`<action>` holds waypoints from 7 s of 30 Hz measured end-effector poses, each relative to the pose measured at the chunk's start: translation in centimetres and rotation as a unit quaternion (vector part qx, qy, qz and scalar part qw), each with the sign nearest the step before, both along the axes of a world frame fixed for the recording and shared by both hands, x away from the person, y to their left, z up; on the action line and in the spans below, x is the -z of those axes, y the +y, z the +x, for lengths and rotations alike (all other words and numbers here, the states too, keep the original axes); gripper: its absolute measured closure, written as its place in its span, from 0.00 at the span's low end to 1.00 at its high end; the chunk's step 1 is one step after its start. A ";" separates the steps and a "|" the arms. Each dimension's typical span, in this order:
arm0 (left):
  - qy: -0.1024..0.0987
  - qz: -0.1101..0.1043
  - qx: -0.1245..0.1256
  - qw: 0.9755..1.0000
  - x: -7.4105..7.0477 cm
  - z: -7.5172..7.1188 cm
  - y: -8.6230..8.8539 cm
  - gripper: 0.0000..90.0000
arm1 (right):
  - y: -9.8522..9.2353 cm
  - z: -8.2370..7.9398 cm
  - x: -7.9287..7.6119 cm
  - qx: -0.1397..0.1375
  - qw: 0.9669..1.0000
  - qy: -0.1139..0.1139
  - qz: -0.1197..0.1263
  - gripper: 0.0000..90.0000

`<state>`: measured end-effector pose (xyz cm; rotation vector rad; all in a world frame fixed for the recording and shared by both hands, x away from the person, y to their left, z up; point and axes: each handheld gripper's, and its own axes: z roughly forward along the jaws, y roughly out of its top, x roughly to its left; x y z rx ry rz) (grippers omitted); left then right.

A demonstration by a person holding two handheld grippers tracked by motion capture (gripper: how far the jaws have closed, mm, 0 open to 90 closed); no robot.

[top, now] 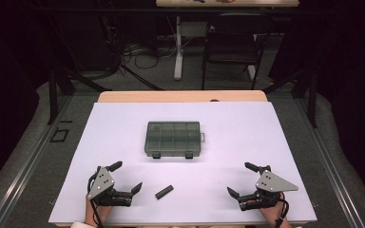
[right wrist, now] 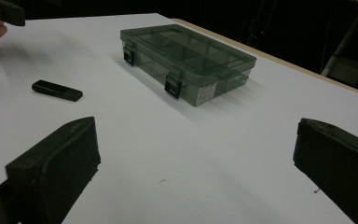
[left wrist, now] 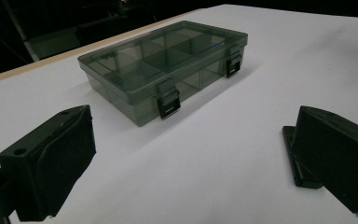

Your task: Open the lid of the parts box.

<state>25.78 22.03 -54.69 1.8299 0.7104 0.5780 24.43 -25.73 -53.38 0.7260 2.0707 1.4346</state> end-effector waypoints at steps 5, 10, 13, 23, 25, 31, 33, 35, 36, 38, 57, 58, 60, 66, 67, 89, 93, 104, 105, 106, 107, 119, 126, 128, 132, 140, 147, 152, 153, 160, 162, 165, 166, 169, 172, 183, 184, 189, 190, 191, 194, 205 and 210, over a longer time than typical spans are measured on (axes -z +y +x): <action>0.000 -0.001 0.000 1.000 0.0 0.1 0.0 0.00 | 0.1 0.0 -0.1 -0.002 1.000 -0.002 -0.005 0.00; 0.002 0.005 0.001 1.000 -0.1 0.5 0.0 0.00 | 0.3 0.4 0.0 -0.003 1.000 0.005 -0.007 0.00; 0.000 0.000 0.001 1.000 -0.2 0.9 0.1 0.00 | 0.6 0.7 0.1 -0.008 1.000 0.005 -0.015 0.00; 0.006 -0.002 -0.003 1.000 -0.3 1.9 0.0 0.00 | 2.0 2.1 -0.1 -0.025 0.999 0.016 -0.024 0.00; 0.010 -0.001 -0.006 1.000 -0.3 2.2 0.0 0.00 | 2.2 2.3 -0.1 -0.025 0.999 0.018 -0.024 0.00; 0.030 -0.010 -0.011 0.999 -0.3 3.2 0.3 0.00 | 2.7 3.5 -0.1 -0.023 0.999 0.032 -0.028 0.00; 0.029 -0.011 -0.010 0.999 -0.3 3.4 0.3 0.00 | 2.8 3.6 -0.1 -0.024 0.999 0.033 -0.028 0.00; 0.032 -0.018 -0.013 0.999 -0.4 3.8 0.2 0.00 | 3.1 4.1 -0.2 -0.025 0.999 0.037 -0.030 0.00; 0.032 -0.016 -0.012 0.999 -0.4 4.0 0.1 0.00 | 3.3 4.3 -0.3 -0.026 0.998 0.038 -0.030 0.00; 0.034 -0.016 -0.009 0.999 -0.4 4.3 -0.1 0.00 | 3.6 4.7 -0.4 -0.029 0.998 0.038 -0.032 0.00; 0.056 0.000 0.007 0.998 -0.8 7.3 -1.6 0.00 | 6.7 7.7 -0.9 -0.047 0.996 0.065 -0.040 0.00; 0.055 -0.001 0.008 0.998 -0.7 7.5 -1.7 0.00 | 6.8 8.0 -0.9 -0.047 0.996 0.067 -0.038 0.00; 0.057 0.001 0.009 0.998 -0.8 7.7 -1.7 0.00 | 7.1 8.4 -1.0 -0.049 0.996 0.070 -0.039 0.00; 0.061 0.004 0.014 0.998 -0.8 8.7 -2.1 0.00 | 7.8 9.4 -1.0 -0.055 0.995 0.074 -0.045 0.00; 0.062 0.002 0.014 0.998 -0.7 8.9 -2.1 0.00 | 7.9 9.6 -1.0 -0.055 0.995 0.075 -0.043 0.00; 0.079 0.020 0.016 0.997 -0.4 11.8 -2.4 0.00 | 9.5 13.6 -0.1 -0.050 0.991 0.116 -0.045 0.00; 0.080 0.036 0.024 0.996 -0.3 11.9 -2.7 0.00 | 9.7 13.9 0.1 -0.053 0.990 0.121 -0.048 0.00; 0.100 0.064 0.030 0.992 0.4 12.5 -3.4 0.03 | 10.9 14.8 0.9 -0.058 0.985 0.147 -0.069 0.08; 0.104 0.065 0.029 0.992 0.4 12.5 -3.5 0.03 | 10.9 14.8 1.0 -0.058 0.984 0.150 -0.073 0.09; 0.104 0.067 0.029 0.992 0.4 12.5 -3.5 0.04 | 11.0 14.8 1.0 -0.056 0.985 0.148 -0.075 0.10; 0.104 0.067 0.029 0.992 0.4 12.5 -3.5 0.05 | 11.0 14.8 1.0 -0.056 0.985 0.148 -0.075 0.10; 0.116 0.081 0.027 0.990 0.9 12.7 -3.7 0.17 | 11.3 14.5 1.4 -0.028 0.983 0.148 -0.101 0.21; 0.122 0.081 0.027 0.989 1.1 12.8 -3.8 0.22 | 11.3 14.6 1.8 -0.018 0.982 0.156 -0.108 0.28; 0.124 0.081 0.031 0.989 1.2 12.7 -3.9 0.24 | 11.2 14.7 1.7 -0.015 0.982 0.154 -0.107 0.29; 0.124 0.082 0.028 0.988 1.3 12.8 -4.0 0.26 | 11.3 14.6 1.9 -0.011 0.982 0.153 -0.110 0.29; 0.129 0.078 0.027 0.988 1.5 12.8 -3.9 0.26 | 11.5 14.5 2.0 -0.007 0.981 0.155 -0.113 0.30; 0.128 0.076 0.026 0.989 1.4 12.7 -3.9 0.27 | 11.3 14.5 1.9 -0.008 0.982 0.156 -0.107 0.32; 0.128 0.074 0.027 0.989 1.4 12.8 -3.8 0.27 | 11.3 14.5 1.9 -0.008 0.983 0.155 -0.102 0.32; 0.126 0.077 0.027 0.989 1.4 12.8 -3.8 0.27 | 11.3 14.5 1.9 -0.009 0.983 0.155 -0.101 0.33; 0.122 0.071 0.027 0.990 1.3 12.6 -3.7 0.29 | 11.2 14.4 1.8 -0.007 0.983 0.156 -0.095 0.35; 0.122 0.071 0.028 0.990 1.3 12.6 -3.7 0.29 | 11.2 14.5 1.8 -0.007 0.983 0.156 -0.093 0.35; 0.120 0.074 0.027 0.990 1.3 12.6 -3.6 0.29 | 11.1 14.4 1.8 -0.007 0.984 0.156 -0.091 0.36; 0.120 0.074 0.027 0.990 1.3 12.6 -3.6 0.29 | 11.1 14.4 1.8 -0.006 0.983 0.157 -0.091 0.37; 0.118 0.071 0.026 0.990 1.2 12.5 -3.6 0.30 | 11.1 14.4 1.7 -0.004 0.984 0.153 -0.088 0.38; 0.114 0.072 0.028 0.991 1.2 12.5 -3.6 0.30 | 11.0 14.3 1.5 -0.004 0.985 0.150 -0.083 0.41; 0.098 0.069 0.022 0.993 0.8 12.1 -3.6 0.26 | 10.7 14.1 1.2 -0.003 0.987 0.146 -0.074 0.44; 0.097 0.071 0.021 0.993 0.7 12.1 -3.6 0.26 | 10.7 14.1 1.2 -0.003 0.986 0.148 -0.071 0.45; 0.088 0.073 0.013 0.993 0.5 11.9 -3.6 0.26 | 10.6 14.0 1.0 -0.001 0.988 0.141 -0.064 0.46; 0.085 0.072 0.009 0.994 0.4 11.8 -3.6 0.26 | 10.5 14.0 1.0 -0.001 0.988 0.140 -0.063 0.47; 0.085 0.072 0.009 0.994 0.4 11.8 -3.6 0.26 | 10.5 14.0 1.0 -0.001 0.988 0.140 -0.063 0.47; 0.075 0.071 0.002 0.995 0.2 11.7 -3.6 0.27 | 10.5 13.9 0.9 -0.001 0.988 0.140 -0.061 0.48; 0.046 0.078 -0.013 0.996 -0.3 11.1 -3.9 0.32 | 10.4 13.7 0.6 0.004 0.990 0.133 -0.053 0.53; 0.034 0.082 -0.020 0.996 -0.4 10.9 -4.1 0.35 | 10.3 13.6 0.4 0.006 0.991 0.127 -0.049 0.55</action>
